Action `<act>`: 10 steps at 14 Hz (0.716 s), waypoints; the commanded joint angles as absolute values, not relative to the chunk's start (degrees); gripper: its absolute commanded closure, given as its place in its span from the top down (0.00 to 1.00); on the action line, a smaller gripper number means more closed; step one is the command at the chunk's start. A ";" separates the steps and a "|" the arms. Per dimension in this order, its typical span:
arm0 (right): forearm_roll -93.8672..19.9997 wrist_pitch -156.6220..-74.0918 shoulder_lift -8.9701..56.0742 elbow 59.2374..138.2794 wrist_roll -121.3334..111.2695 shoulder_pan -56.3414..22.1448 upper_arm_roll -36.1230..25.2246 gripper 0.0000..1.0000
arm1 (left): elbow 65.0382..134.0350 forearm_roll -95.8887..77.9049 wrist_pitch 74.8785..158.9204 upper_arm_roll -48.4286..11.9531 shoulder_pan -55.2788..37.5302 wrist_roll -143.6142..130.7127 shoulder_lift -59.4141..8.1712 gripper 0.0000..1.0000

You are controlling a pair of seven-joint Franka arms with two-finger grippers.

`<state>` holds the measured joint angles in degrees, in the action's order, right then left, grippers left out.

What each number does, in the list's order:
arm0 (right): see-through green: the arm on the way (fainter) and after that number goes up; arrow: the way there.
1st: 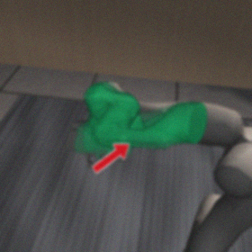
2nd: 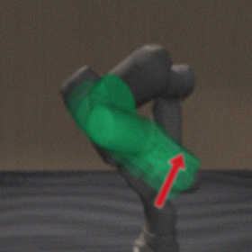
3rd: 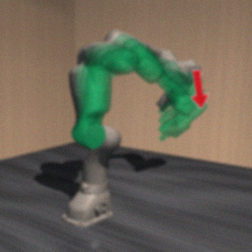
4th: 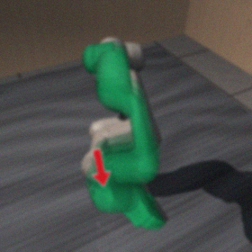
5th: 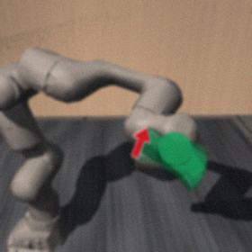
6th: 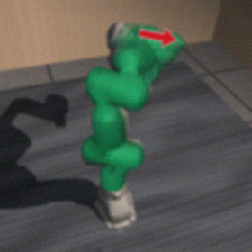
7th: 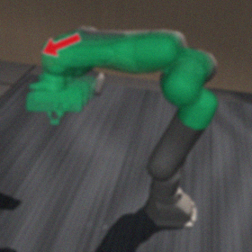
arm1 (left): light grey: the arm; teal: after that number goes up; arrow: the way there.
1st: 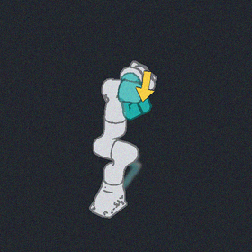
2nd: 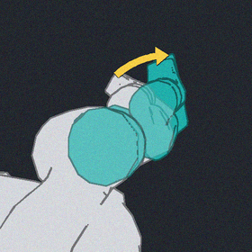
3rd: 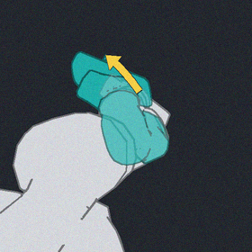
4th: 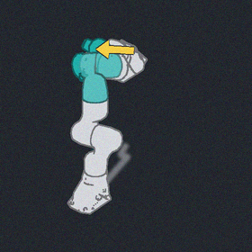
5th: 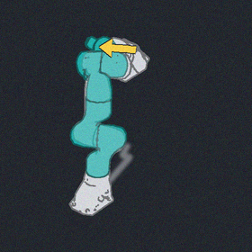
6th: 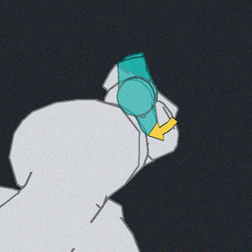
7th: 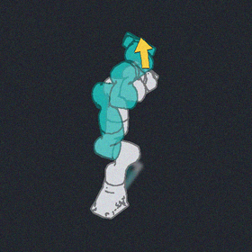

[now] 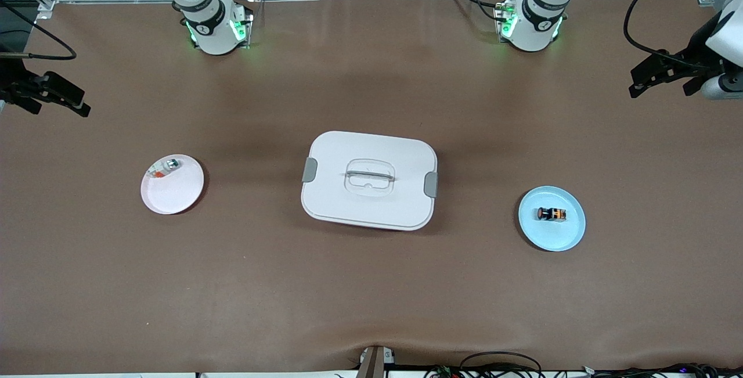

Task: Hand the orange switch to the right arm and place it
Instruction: 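Move the left gripper toward the light-blue plate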

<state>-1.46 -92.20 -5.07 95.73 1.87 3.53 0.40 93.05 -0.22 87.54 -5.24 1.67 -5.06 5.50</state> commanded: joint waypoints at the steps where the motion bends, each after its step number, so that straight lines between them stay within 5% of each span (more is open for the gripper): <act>1: -0.88 -92.02 -6.15 96.42 2.28 4.39 1.14 1.00 | 91.58 0.62 86.40 -5.45 1.84 -5.10 4.75 1.00; 10: -0.97 -90.88 -5.80 95.10 2.20 4.48 1.14 1.00 | 91.05 0.88 87.10 -5.36 2.02 -4.57 -2.53 1.00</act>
